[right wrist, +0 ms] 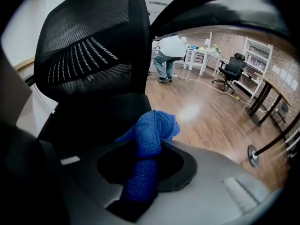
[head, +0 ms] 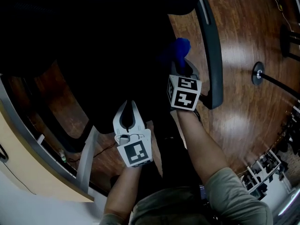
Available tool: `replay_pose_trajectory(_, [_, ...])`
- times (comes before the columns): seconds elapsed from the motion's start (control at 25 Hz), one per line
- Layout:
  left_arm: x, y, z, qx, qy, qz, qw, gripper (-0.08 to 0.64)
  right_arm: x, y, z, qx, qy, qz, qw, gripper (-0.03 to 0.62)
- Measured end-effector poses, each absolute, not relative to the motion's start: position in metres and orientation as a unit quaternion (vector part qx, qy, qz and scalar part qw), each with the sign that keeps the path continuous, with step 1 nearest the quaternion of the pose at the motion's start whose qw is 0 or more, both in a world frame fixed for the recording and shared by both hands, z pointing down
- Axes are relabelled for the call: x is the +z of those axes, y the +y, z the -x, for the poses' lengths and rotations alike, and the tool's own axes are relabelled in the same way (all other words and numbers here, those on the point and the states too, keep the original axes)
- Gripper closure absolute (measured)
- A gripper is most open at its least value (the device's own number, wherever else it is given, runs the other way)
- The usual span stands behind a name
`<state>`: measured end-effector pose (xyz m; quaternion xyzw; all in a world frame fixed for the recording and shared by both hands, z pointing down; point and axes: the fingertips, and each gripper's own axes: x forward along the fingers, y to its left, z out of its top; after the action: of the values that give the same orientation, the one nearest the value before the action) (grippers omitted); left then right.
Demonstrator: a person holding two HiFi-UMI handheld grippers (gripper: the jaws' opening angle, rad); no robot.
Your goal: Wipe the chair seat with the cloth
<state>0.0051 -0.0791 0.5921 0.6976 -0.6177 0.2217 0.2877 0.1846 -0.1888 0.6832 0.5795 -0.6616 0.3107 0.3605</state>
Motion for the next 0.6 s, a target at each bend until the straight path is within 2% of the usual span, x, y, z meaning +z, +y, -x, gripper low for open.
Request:
replay_pose_trajectory(0.28, [0.57,-0.072,0.045,0.203,-0.66,-0.666,0.283,0.555,0.658,-0.187,-0.145,0.281,-0.685,-0.563,0.367,0.494])
replay_pose_trajectory(0.6, [0.55,-0.036,0.107,0.184,-0.697,-0.635,0.277,0.555,0.634,-0.157,-0.02,0.254,-0.779,-0.456,0.348,0.494])
